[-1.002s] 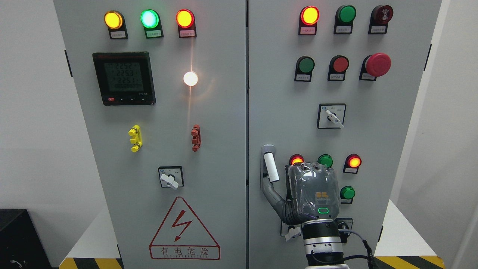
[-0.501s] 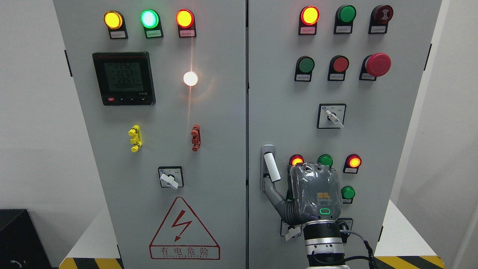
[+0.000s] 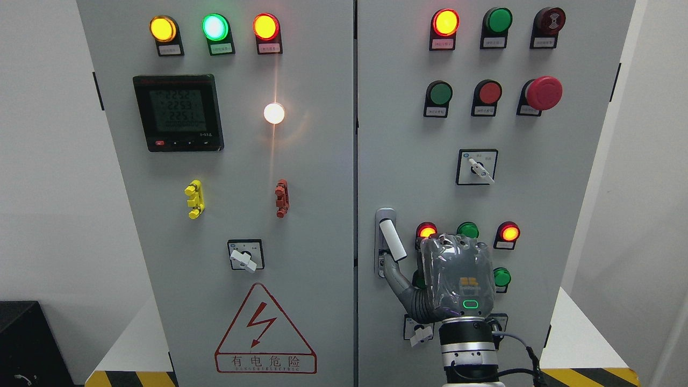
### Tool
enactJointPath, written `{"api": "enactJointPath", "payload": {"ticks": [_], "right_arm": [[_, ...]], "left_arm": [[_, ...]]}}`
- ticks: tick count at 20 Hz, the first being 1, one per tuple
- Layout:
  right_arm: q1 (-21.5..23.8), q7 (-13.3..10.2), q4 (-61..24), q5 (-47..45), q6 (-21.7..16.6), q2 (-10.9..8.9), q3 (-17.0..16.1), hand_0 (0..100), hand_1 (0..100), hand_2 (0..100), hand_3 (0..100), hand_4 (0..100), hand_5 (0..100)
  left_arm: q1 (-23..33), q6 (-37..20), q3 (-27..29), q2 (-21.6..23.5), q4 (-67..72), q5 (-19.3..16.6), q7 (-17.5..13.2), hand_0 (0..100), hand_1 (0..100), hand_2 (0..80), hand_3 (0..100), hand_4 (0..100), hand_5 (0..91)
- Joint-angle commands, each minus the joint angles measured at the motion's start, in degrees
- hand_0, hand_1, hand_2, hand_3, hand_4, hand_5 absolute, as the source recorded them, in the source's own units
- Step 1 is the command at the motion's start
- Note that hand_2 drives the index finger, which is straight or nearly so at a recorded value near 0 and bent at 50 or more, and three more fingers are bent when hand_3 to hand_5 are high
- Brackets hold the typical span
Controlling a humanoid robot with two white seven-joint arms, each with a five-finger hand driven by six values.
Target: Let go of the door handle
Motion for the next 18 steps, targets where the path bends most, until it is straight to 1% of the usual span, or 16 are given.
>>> {"api": "enactJointPath", "payload": {"ticks": [1,15,18], "right_arm": [[0.0,0.1,-0.2,0.0,-0.1,0.0,-0.4,44,37,95,100,100,100],[-0.1,0.1,-0.2,0.0,-0.1,0.0,-1.0,44,38,95,100,100,100],[-0.1,-0.4,-0.2,0.0,-0.1,0.0,-1.2,43,38,95,100,100,100]], "left_arm": [[-1.5,0.0,0.0,0.0,1.7,0.0,0.0,12,56,0.0,0,0,0.0],[-1.5,0.0,0.0,0.0,1.7,0.0,0.0,12,56,0.0,0,0,0.0],[-1.5,0.0,0.0,0.0,1.7,0.1,0.0,12,56,0.0,0,0,0.0]]}}
